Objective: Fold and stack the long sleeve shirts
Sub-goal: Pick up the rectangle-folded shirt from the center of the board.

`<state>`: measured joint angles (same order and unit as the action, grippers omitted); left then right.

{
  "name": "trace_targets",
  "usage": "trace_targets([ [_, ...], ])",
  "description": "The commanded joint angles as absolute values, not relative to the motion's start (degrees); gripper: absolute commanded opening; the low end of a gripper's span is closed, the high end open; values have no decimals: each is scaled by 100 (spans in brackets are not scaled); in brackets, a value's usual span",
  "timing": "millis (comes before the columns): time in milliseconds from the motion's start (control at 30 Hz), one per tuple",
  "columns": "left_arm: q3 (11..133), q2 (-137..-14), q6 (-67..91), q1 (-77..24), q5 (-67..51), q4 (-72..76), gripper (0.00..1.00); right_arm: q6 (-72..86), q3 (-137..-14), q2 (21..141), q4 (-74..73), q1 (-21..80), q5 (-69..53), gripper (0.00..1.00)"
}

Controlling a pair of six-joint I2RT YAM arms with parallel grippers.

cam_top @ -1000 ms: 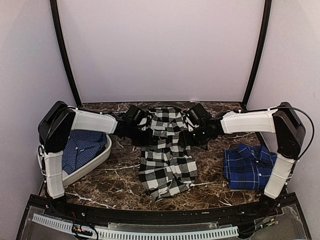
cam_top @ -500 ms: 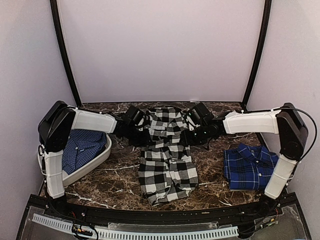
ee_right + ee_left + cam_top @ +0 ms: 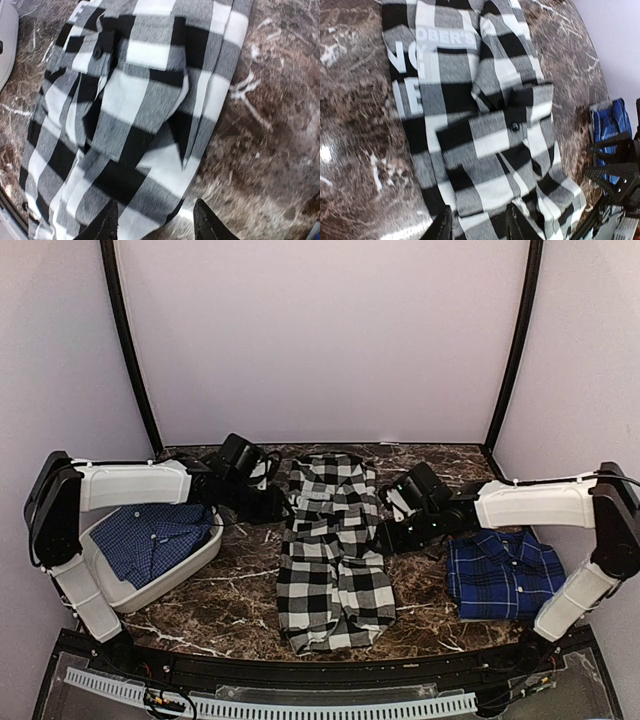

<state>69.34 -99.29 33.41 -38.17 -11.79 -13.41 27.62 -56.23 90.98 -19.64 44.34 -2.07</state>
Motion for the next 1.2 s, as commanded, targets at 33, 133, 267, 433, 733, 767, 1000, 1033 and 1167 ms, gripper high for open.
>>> trace_targets([
  [33, 5973, -9120, 3295, -4146, -2088, -1995, 35, 3052, -4792, 8135, -2007, 4889, -667, 53],
  [133, 5320, -8632, 3503, -4249, -2452, -1980, 35, 3324, -4352, 7664, -1899, 5134, -838, 56],
  [267, 4578, -8095, 3937, -4347, -2955, -1648, 37, 3707, -3741, 7208, -1509, 5398, -1135, 58],
  [433, 3793, -7893, 4396, -4548, -3525, -937, 41, 3969, -3235, 7013, -1108, 5590, -1388, 61],
  [733, 3409, -8380, 4715, -4840, -3918, -56, 43, 4119, -2887, 7413, -395, 5712, -1871, 61],
  [767, 3410, -8474, 4726, -4863, -3974, -37, 43, 4111, -2899, 7491, -373, 5747, -1880, 60],
  [1000, 3363, -8790, 4794, -4976, -4163, 286, 43, 4237, -2811, 7649, -139, 5855, -2030, 56],
  [1033, 3356, -8811, 4797, -4975, -4165, 310, 43, 4245, -2805, 7669, -106, 5859, -2045, 56],
  [1167, 3350, -9013, 4903, -5035, -4307, 589, 42, 4292, -2816, 7806, -32, 5854, -2134, 50],
])
